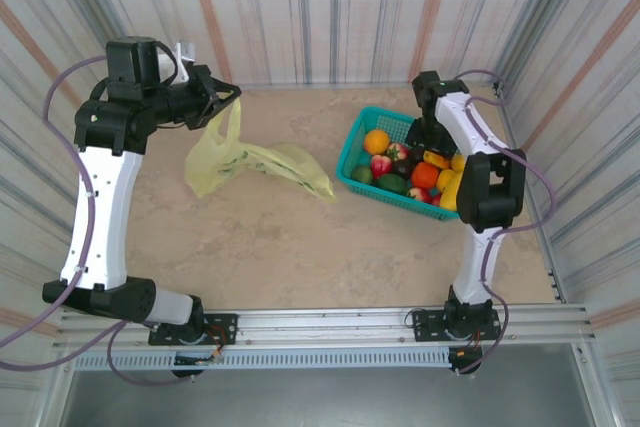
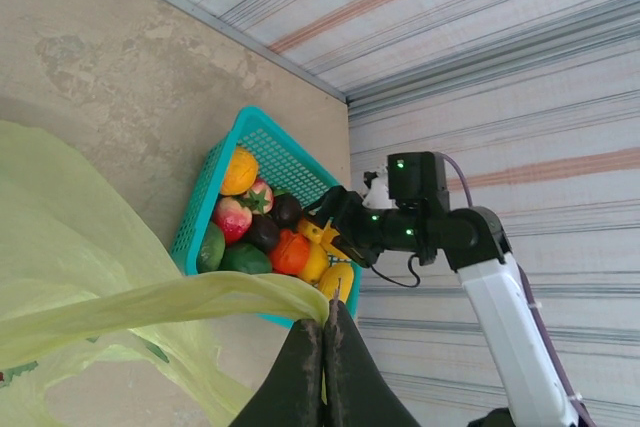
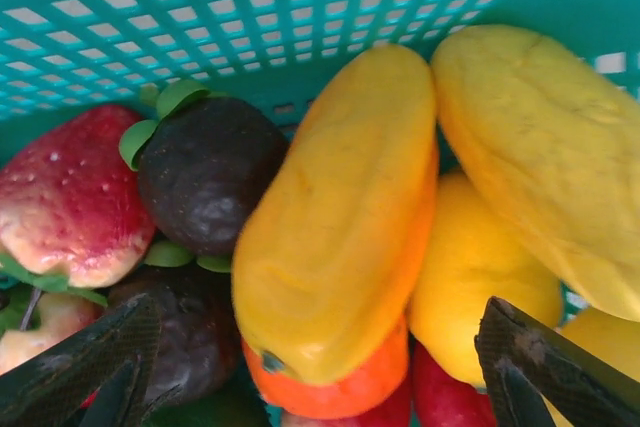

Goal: Place the fake fruits into the plastic bag and tie a complex knot

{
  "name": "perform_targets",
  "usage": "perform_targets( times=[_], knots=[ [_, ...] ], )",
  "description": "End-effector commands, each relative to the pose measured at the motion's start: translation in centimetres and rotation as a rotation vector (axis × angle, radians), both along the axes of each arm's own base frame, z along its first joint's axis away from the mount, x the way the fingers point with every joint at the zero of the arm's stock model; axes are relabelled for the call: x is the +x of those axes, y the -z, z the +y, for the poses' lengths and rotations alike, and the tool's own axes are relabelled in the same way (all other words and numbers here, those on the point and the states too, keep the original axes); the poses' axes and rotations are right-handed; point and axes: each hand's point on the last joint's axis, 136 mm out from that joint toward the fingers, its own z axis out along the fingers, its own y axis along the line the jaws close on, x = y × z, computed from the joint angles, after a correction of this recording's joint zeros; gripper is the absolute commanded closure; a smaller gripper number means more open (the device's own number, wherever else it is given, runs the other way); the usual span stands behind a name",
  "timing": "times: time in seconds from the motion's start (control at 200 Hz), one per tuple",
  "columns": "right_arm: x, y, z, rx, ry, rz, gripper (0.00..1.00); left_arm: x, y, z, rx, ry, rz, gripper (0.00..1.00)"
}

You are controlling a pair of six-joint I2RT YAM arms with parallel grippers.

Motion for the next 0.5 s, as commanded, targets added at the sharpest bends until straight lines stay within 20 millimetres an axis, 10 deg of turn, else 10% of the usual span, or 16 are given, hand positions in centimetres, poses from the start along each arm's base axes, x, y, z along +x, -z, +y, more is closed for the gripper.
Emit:
perform_targets(
  times=[0.0, 0.496],
  knots=[
    [-1.2, 0.7, -0.8, -0.064, 0.034, 0.079, 0.16, -0.4, -1.4, -0.2, -0.014, 0.015, -0.034, 1.00],
    [0.0, 2.6, -3.9, -0.287, -0.075, 0.158, 0.34, 0.0, -1.3, 0.0, -0.014, 0.004, -0.031, 1.00]
  ],
)
